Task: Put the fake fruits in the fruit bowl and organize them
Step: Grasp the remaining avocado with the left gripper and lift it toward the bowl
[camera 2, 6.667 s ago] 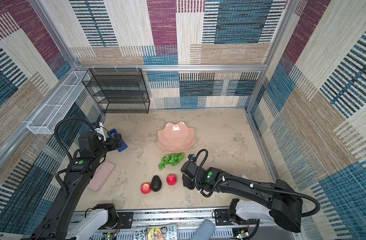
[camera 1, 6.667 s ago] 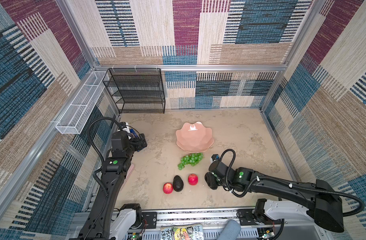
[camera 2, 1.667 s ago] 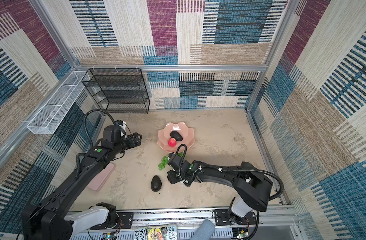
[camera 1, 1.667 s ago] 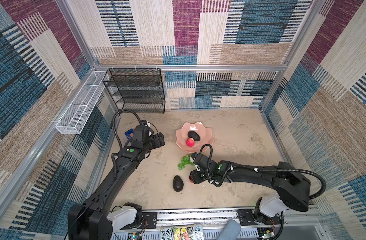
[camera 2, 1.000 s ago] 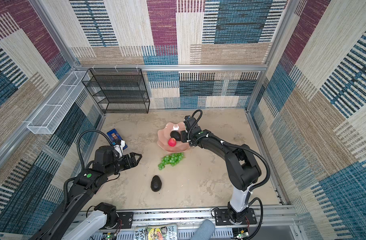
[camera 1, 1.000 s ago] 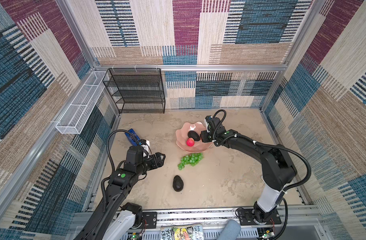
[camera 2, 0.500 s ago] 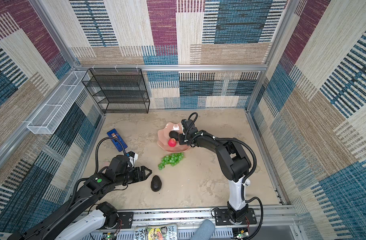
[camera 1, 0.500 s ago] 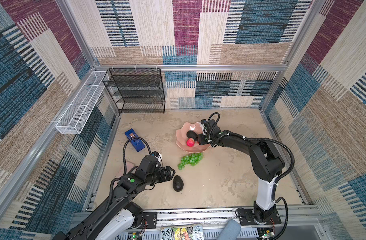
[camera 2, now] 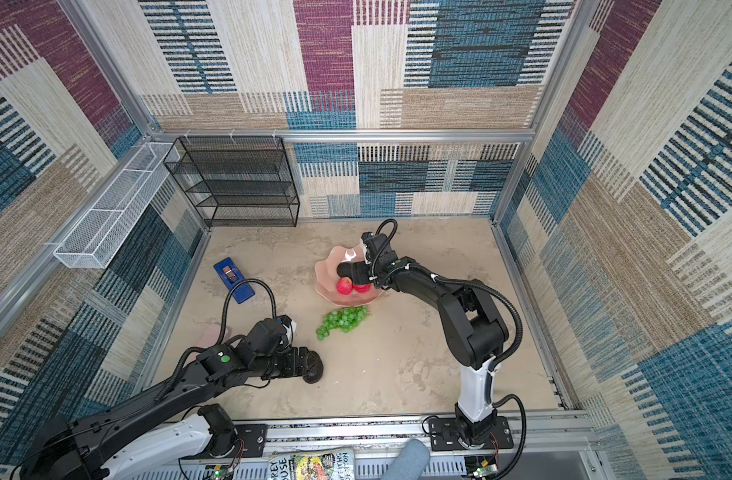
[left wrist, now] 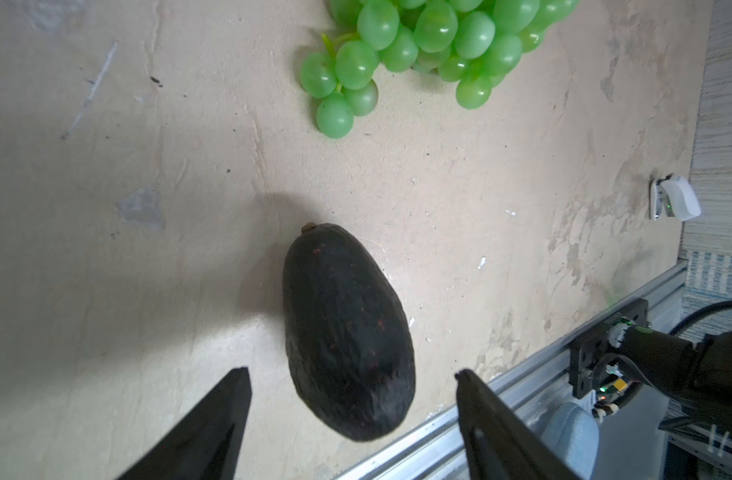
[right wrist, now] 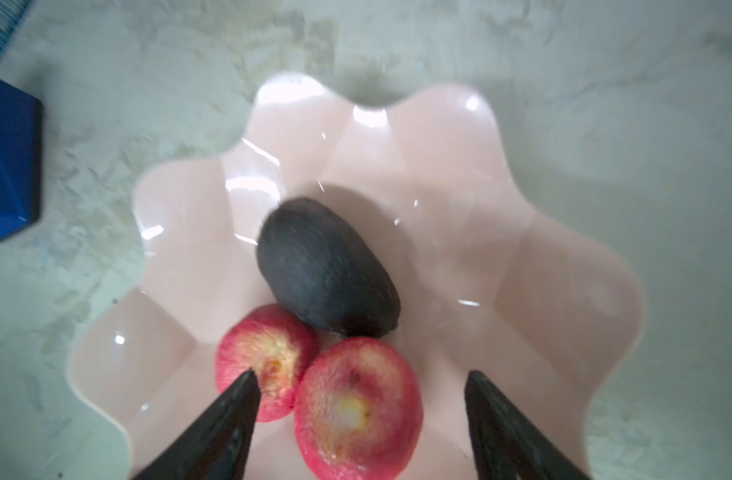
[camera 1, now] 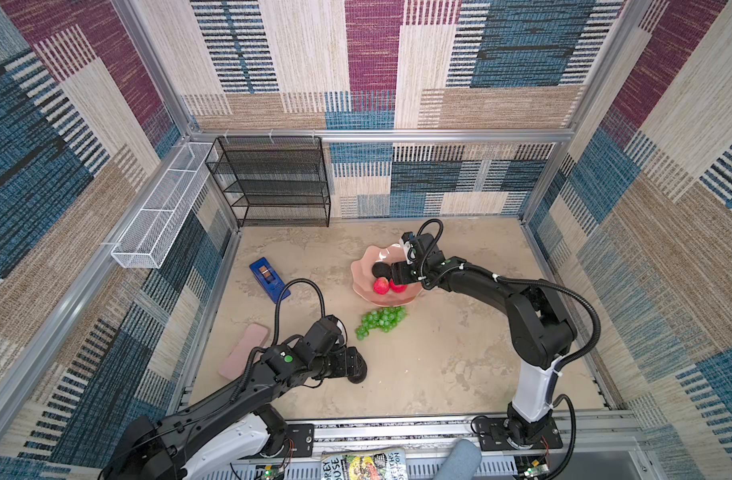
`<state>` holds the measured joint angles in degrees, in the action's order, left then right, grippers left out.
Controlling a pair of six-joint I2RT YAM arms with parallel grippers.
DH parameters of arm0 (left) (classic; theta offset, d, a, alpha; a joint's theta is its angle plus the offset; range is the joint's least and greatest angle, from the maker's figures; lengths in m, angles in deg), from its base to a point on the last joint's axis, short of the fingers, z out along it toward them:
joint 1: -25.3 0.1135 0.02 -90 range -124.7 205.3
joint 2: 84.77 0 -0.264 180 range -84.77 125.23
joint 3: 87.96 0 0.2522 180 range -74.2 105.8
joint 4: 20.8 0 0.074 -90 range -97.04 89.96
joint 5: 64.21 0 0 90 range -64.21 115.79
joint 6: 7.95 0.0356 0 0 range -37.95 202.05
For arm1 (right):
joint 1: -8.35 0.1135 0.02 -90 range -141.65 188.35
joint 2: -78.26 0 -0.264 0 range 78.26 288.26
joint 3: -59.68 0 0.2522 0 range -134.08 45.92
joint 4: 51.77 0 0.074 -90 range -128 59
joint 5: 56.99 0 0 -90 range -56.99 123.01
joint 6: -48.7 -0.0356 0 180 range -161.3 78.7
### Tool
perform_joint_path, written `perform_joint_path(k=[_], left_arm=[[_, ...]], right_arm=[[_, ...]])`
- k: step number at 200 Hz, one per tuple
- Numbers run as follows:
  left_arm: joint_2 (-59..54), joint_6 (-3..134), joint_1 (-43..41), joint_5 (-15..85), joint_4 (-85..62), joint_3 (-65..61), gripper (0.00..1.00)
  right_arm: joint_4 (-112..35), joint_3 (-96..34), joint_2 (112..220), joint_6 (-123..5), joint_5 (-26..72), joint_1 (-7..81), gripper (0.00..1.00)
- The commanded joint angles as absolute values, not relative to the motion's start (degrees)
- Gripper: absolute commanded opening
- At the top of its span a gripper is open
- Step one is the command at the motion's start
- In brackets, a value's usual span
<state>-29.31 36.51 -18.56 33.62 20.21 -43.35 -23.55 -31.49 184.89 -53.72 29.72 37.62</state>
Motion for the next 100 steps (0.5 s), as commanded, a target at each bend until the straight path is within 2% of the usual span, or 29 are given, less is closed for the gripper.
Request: perform_joint_path(k=[1, 59, 79, 91, 100], left_arm=[[-27.54, 34.77, -19.75, 31.82, 17.51, -43.37, 0.81], [-19.02, 34.76, -21.51, 30.54, 16.23, -42.06, 0.82], [-16.29, 34.59, -22.23, 30.10, 15.06, -41.78, 0.80], [-14.93, 34.67, -22.27, 30.19, 14.58, -41.43, 0.75], [-14.32, 34.81, -22.41, 30.26, 14.62, -41.01, 0.67]], right_arm=[[-24.94, -32.99, 180.93, -53.95, 31.73, 37.62, 0.87], [-26.46, -28.63, 169.14, -55.08, 33.01, 37.61, 0.98], [-27.43, -25.25, 165.17, -55.79, 33.53, 37.66, 1.00], [-27.65, -23.65, 163.21, -56.10, 34.10, 37.68, 1.00], [-27.66, -22.64, 162.12, -56.21, 34.55, 37.63, 1.00]])
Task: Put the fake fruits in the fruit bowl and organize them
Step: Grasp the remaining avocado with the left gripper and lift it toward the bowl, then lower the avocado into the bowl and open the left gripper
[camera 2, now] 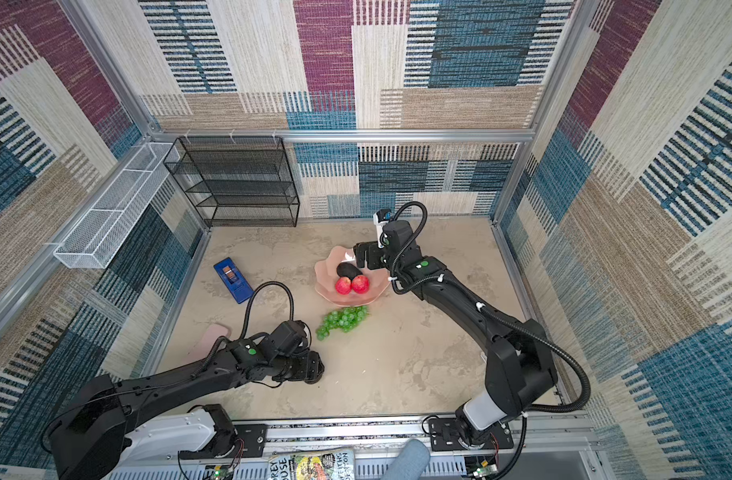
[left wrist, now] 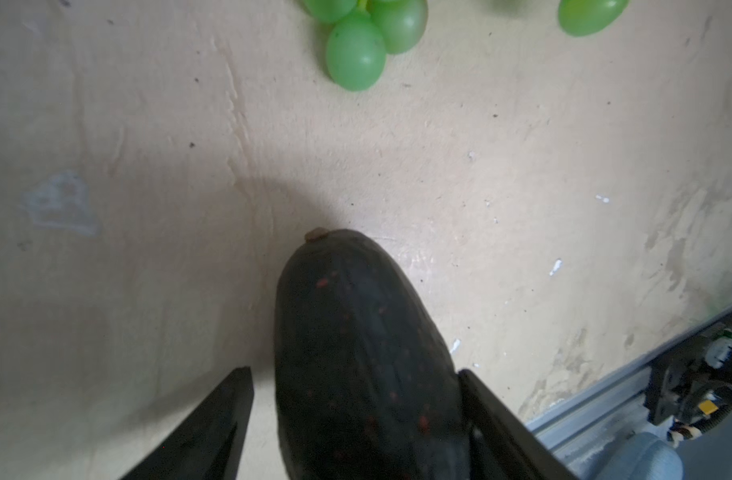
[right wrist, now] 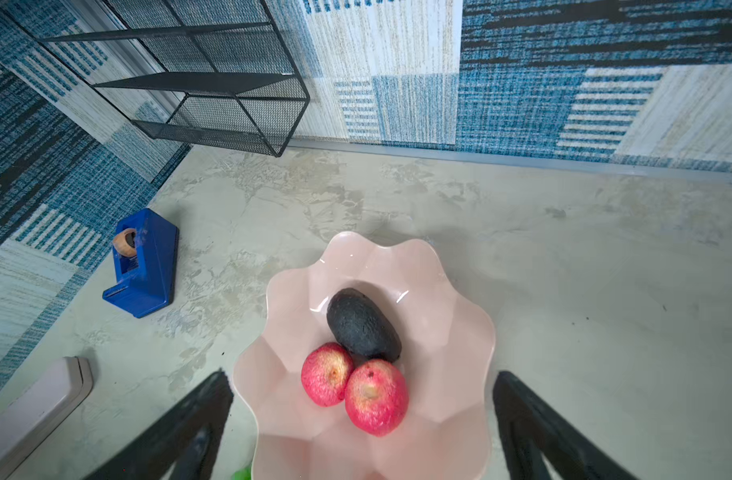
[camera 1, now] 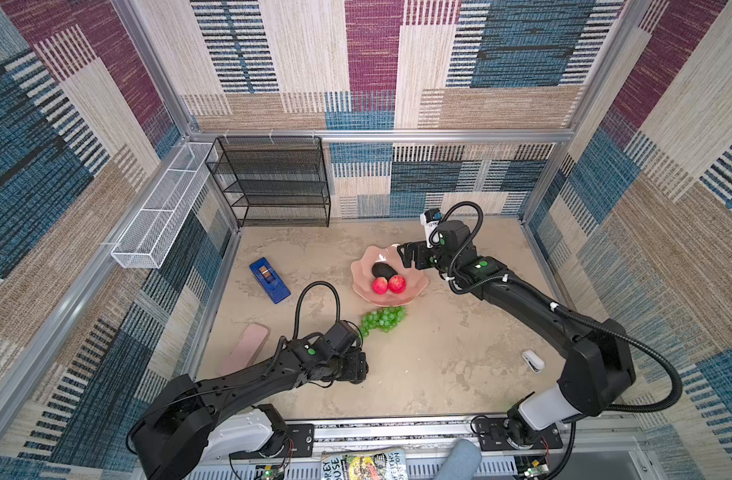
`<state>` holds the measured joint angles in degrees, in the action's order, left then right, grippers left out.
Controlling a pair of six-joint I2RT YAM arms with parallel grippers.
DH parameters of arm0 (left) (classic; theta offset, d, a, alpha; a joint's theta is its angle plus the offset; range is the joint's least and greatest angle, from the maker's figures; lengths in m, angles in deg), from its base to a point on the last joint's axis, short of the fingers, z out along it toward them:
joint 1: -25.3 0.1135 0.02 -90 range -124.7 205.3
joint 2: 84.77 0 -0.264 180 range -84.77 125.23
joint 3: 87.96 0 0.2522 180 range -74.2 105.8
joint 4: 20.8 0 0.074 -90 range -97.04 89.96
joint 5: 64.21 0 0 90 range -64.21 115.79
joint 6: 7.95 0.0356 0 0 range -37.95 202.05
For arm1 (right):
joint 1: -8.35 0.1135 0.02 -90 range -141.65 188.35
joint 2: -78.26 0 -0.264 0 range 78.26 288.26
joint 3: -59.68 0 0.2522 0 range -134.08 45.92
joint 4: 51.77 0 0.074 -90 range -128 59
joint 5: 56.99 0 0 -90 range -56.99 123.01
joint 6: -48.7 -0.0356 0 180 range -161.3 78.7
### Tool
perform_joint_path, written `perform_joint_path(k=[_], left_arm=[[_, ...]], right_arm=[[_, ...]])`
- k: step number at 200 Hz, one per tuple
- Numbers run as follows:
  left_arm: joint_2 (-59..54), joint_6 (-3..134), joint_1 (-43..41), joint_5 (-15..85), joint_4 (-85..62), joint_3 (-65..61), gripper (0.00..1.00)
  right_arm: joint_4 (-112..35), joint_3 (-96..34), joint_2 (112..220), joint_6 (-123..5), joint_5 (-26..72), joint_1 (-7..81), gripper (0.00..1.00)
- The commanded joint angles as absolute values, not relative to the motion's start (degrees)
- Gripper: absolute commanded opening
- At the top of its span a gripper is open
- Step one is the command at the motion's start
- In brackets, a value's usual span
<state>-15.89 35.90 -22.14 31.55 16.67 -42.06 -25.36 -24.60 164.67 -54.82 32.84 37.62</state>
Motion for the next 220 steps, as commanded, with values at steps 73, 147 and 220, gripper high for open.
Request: perform_joint_path(k=[73, 147, 220], left_arm=[[-20.81, 43.54, -22.25, 21.92, 26.38, -29.77, 0.45], [1.96, 61.83, -9.80, 26.02, 26.88, -3.51, 0.46], [20.51, 64.82, -6.95, 26.77, 24.41, 11.26, 0.46]], right_arm=[[-28.94, -19.11, 160.00, -57.43, 34.42, 37.41, 1.00], [-27.55, -14.77, 154.26, -58.41, 34.37, 36.93, 1.00], [-27.66, -12.62, 151.65, -59.23, 32.68, 36.93, 1.00]])
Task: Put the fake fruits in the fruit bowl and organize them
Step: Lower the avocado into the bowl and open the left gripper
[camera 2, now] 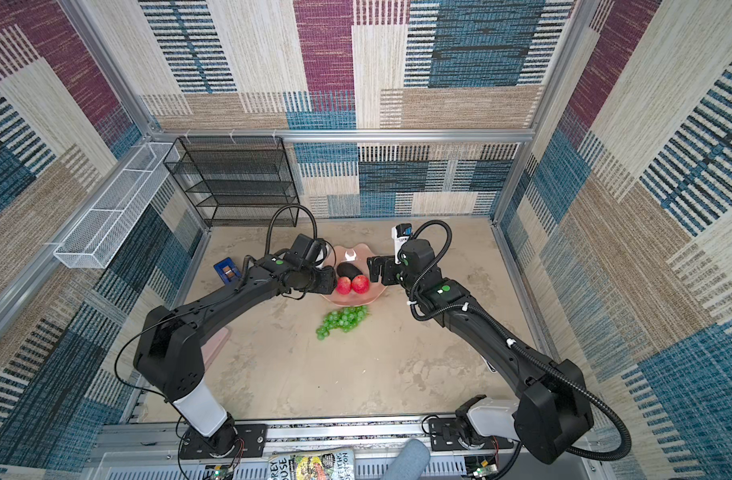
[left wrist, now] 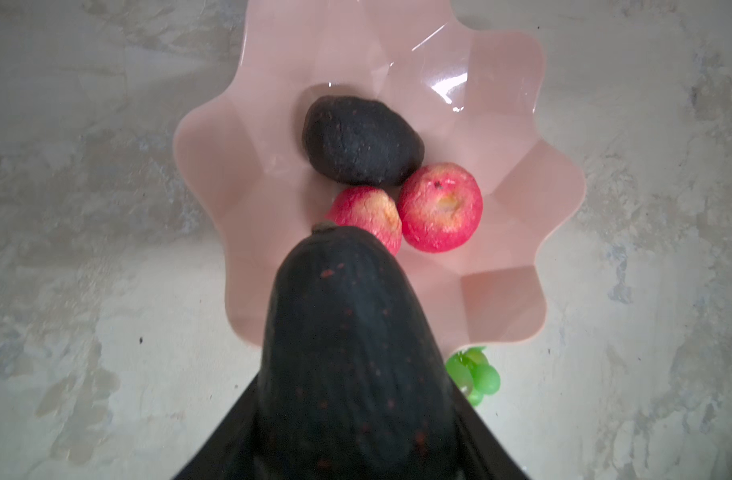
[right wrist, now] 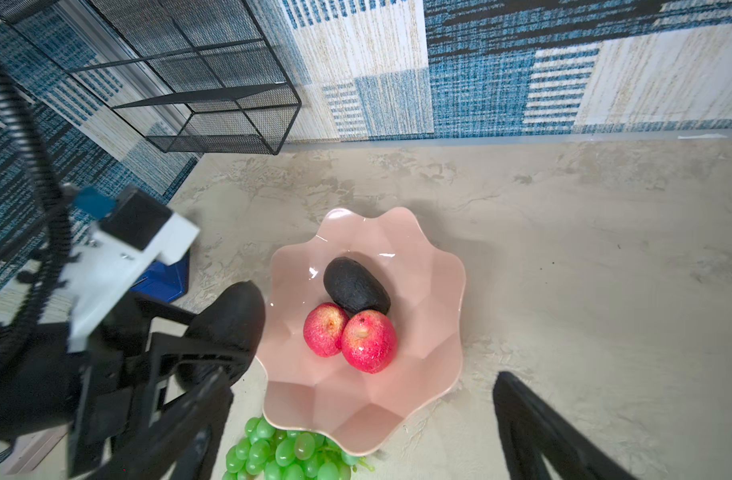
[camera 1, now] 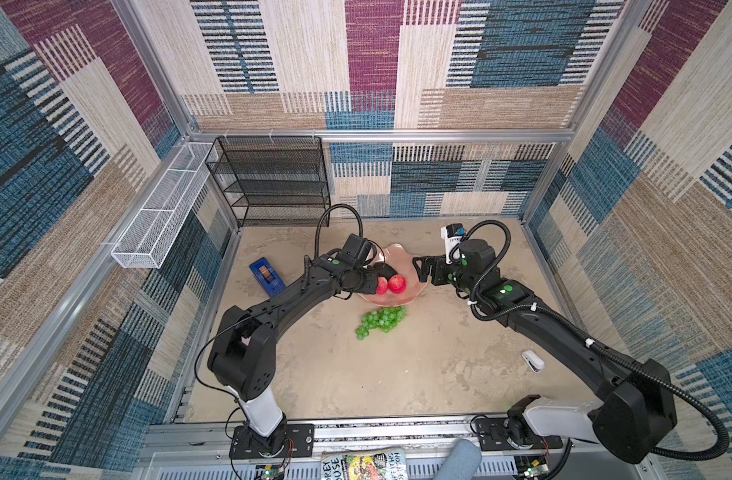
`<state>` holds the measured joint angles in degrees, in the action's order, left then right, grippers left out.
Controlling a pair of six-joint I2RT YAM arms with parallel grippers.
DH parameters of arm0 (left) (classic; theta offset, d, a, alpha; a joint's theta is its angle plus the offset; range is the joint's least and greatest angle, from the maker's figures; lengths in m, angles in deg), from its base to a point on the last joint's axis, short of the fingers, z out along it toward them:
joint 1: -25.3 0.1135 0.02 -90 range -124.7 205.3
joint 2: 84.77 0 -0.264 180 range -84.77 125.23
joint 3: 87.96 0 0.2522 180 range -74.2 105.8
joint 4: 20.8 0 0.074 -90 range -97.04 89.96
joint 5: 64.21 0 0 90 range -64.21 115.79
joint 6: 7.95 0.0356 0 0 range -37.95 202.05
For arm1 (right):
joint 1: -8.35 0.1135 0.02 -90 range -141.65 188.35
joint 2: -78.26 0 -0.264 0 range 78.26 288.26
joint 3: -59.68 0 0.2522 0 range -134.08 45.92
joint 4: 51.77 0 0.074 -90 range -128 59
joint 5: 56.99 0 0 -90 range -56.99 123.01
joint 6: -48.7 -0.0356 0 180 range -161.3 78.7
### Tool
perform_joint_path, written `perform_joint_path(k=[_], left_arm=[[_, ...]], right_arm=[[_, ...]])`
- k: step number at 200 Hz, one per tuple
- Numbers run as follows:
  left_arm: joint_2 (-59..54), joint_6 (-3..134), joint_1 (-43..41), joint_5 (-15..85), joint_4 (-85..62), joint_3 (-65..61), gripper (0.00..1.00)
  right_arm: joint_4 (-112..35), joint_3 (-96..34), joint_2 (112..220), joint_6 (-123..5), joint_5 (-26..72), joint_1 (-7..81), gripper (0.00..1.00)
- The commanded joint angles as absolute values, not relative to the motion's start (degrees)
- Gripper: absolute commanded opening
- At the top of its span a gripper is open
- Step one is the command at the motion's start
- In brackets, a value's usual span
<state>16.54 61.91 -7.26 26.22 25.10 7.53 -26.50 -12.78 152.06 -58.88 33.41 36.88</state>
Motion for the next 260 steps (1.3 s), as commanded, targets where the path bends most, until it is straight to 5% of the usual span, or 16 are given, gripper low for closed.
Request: perform_joint_path(k=[1, 101, 146, 188, 260], left_arm=[[20.69, 64.78, -6.95, 26.76, 24.42, 11.46, 0.46], [30.51, 61.01, -6.30, 22.86, 29.47, 17.86, 0.52], [30.89, 60.35, -5.74, 23.28, 30.54, 18.43, 0.68], [28.78, 60.37, -5.28, 23.86, 30.66, 18.64, 0.79], [14.01, 61.01, -4.28, 17.89, 27.06, 16.66, 0.80]], right_arm=[[-27.66, -12.55, 151.65, -59.18, 32.67, 36.96, 1.00], [-27.74, -11.34, 150.87, -58.63, 32.26, 36.92, 1.00], [-27.81, -10.32, 151.04, -57.58, 31.42, 36.95, 1.00], [-26.48, -6.20, 150.88, -56.42, 27.33, 36.98, 0.99], [-25.84, 1.72, 150.74, -59.81, 25.01, 46.81, 0.97]])
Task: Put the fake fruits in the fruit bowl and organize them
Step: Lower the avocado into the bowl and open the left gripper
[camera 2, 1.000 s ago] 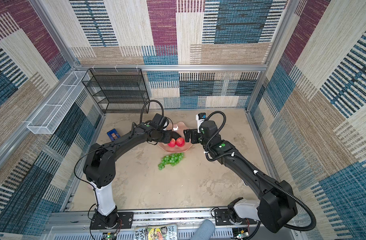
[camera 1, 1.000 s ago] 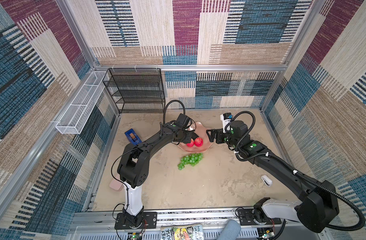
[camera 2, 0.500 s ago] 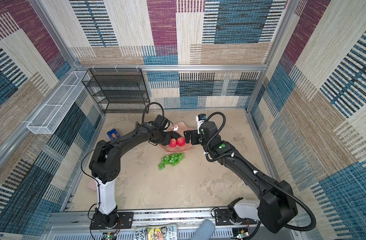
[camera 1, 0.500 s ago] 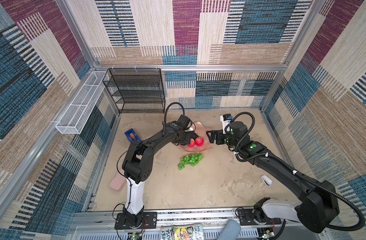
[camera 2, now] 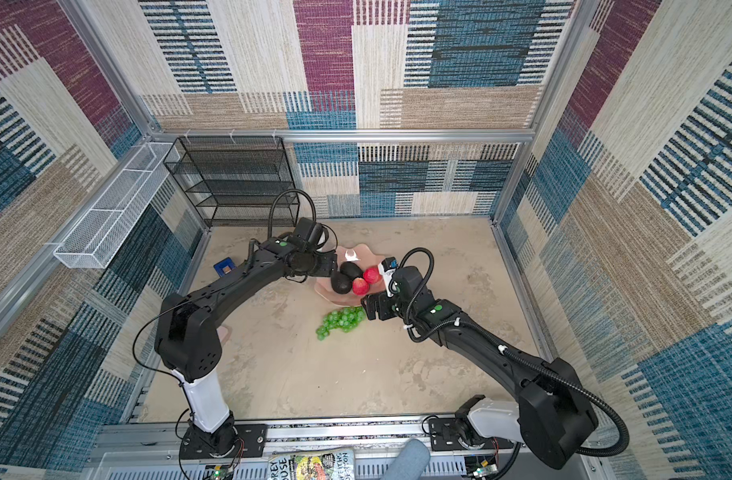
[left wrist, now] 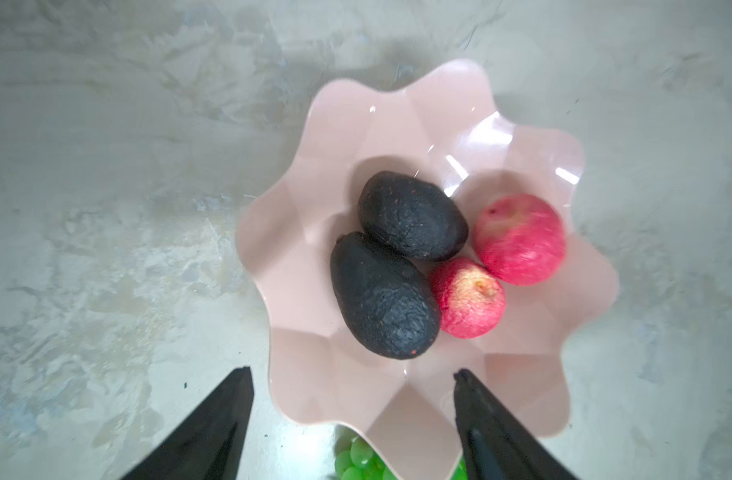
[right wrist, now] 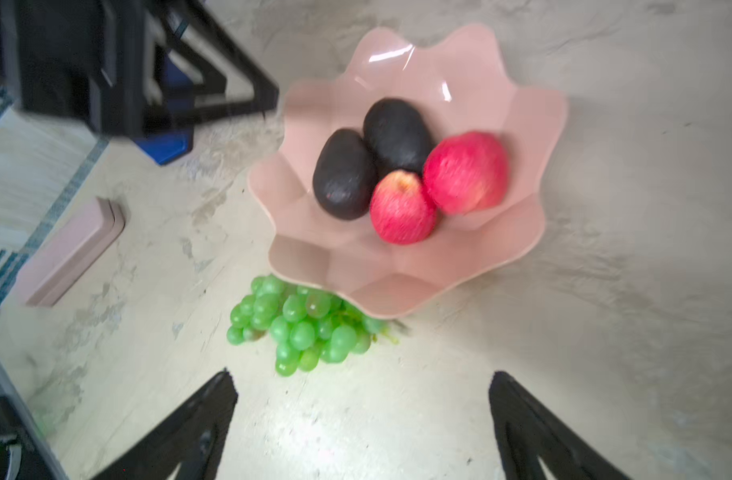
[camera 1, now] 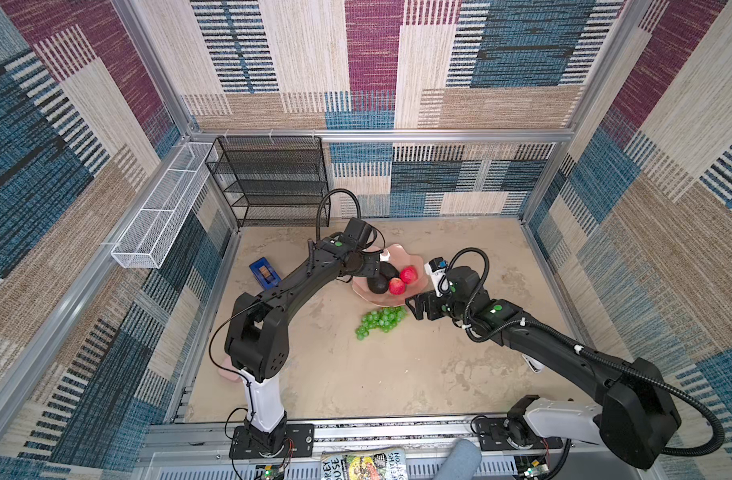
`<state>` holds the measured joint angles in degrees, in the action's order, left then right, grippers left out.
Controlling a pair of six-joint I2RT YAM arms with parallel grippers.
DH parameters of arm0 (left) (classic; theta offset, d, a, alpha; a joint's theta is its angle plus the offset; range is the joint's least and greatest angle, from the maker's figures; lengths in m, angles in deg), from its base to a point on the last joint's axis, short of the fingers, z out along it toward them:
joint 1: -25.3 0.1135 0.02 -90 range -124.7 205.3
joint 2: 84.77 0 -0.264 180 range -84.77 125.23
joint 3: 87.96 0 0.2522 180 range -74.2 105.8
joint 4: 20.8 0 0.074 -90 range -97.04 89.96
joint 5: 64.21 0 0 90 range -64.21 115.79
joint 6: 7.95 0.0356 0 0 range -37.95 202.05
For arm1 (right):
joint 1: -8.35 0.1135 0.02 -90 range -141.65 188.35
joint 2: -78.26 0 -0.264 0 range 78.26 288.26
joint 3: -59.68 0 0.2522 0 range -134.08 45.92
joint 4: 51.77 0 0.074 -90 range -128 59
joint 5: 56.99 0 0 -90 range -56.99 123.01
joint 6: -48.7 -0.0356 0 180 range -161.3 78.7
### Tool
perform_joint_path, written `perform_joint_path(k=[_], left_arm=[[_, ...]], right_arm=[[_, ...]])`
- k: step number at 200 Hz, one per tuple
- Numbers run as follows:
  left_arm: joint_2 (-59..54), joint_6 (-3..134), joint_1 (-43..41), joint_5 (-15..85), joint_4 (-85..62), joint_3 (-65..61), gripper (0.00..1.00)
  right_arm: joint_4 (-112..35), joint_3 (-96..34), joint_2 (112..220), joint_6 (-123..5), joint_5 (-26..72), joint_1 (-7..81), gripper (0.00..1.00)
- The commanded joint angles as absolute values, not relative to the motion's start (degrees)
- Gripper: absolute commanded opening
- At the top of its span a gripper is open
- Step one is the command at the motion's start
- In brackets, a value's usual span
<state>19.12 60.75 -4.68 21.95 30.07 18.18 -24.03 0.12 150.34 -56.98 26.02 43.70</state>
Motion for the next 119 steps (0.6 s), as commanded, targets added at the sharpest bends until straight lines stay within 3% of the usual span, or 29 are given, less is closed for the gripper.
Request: perform_joint_path(k=[1, 119], left_arm=[[13.66, 61.07, -4.25, 17.80, 26.89, 16.45, 0.80], [-16.03, 61.58, -0.35, 8.85, 21.56, -4.32, 0.84]], right_arm=[[-25.99, 1.85, 150.80, -59.87, 25.05, 46.96, 0.97], [-43.08, 4.83, 164.86, -54.43, 29.50, 49.48, 1.00]])
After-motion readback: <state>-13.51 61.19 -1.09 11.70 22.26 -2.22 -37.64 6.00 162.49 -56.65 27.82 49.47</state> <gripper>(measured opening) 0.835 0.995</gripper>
